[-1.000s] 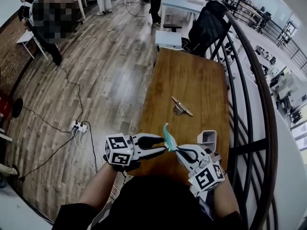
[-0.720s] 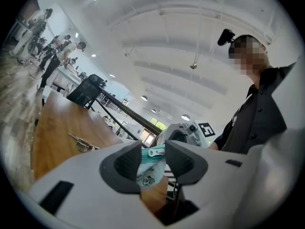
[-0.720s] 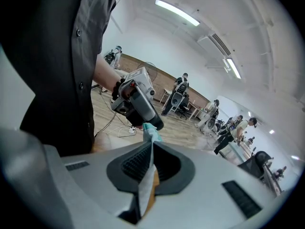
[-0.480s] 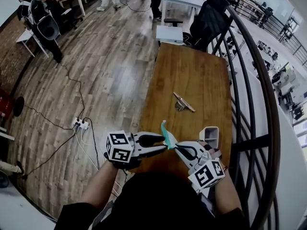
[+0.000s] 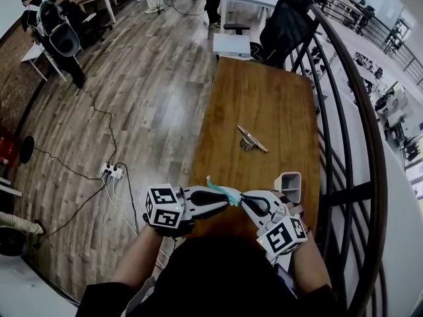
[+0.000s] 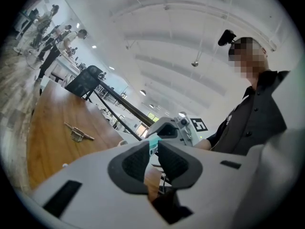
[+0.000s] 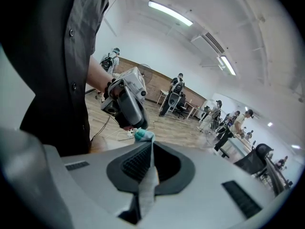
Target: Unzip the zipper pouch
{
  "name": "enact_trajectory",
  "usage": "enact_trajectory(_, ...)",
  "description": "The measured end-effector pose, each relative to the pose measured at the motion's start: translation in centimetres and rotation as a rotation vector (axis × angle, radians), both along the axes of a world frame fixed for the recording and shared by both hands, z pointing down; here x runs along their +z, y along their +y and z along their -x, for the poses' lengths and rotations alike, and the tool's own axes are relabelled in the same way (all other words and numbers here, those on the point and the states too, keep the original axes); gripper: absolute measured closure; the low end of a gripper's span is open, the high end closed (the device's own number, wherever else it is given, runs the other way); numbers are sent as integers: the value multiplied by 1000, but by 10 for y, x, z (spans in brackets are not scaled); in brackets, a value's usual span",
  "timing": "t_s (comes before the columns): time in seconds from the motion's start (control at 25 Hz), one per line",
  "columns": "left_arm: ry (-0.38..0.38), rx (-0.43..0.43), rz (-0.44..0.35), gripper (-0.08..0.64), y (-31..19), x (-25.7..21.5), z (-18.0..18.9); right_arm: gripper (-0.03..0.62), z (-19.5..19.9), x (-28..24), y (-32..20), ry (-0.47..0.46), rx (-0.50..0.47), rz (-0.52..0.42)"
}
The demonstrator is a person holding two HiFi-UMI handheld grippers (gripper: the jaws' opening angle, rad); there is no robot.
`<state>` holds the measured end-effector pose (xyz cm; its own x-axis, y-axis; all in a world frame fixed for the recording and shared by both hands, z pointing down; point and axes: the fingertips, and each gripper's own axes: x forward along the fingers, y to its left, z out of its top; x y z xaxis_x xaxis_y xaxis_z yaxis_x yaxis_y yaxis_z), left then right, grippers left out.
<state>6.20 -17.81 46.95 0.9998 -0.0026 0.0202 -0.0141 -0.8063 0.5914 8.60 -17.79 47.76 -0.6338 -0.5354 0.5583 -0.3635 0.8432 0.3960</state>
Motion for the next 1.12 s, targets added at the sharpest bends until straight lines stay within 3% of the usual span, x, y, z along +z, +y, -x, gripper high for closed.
enact_trajectory(0.32,67,-41,44,494,1,-5,7,591,-3,-2,-6,-77,63,35)
enact_trajectory(0.56,53,-64,34,476,1,-4,3,591,-1,-8,-6,-130,76,60)
enact_trajectory(0.8,79,-89,44,540,-6,-10,10,591,0,-3,-3,-112,58,66)
enact_trajectory(1.0,32,-140,14,541,-16,-5,15,591,5,-4,4,-143,27,81)
enact_trajectory(1.12,41,-151,-4,541,-21,-8,18,591,10,-10,8,-168,7,91)
